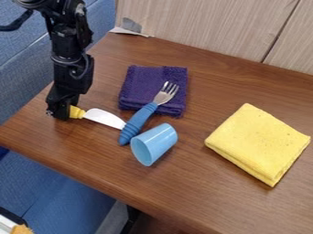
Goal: Moved the yellow knife put top of the kitchen towel
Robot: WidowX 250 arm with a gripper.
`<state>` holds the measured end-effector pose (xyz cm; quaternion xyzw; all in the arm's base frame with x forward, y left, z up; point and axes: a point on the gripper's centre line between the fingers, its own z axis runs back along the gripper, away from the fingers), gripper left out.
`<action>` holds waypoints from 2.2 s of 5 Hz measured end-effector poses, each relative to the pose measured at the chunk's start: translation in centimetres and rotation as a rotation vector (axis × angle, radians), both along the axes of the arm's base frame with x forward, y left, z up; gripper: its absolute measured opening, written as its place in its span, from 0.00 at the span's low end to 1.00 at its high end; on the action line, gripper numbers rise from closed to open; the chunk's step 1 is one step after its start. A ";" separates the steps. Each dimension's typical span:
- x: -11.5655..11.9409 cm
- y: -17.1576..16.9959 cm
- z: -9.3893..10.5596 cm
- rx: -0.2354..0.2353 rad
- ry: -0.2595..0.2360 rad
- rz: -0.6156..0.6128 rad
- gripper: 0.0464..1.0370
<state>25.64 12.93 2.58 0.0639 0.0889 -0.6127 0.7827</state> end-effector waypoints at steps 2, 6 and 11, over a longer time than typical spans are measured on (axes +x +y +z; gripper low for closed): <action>-0.1 -0.1 0.0 -0.001 0.003 -0.018 0.46; 0.9 -0.8 6.6 0.042 -0.135 0.001 0.46; 2.6 -5.6 11.8 -0.022 -0.287 -0.118 0.46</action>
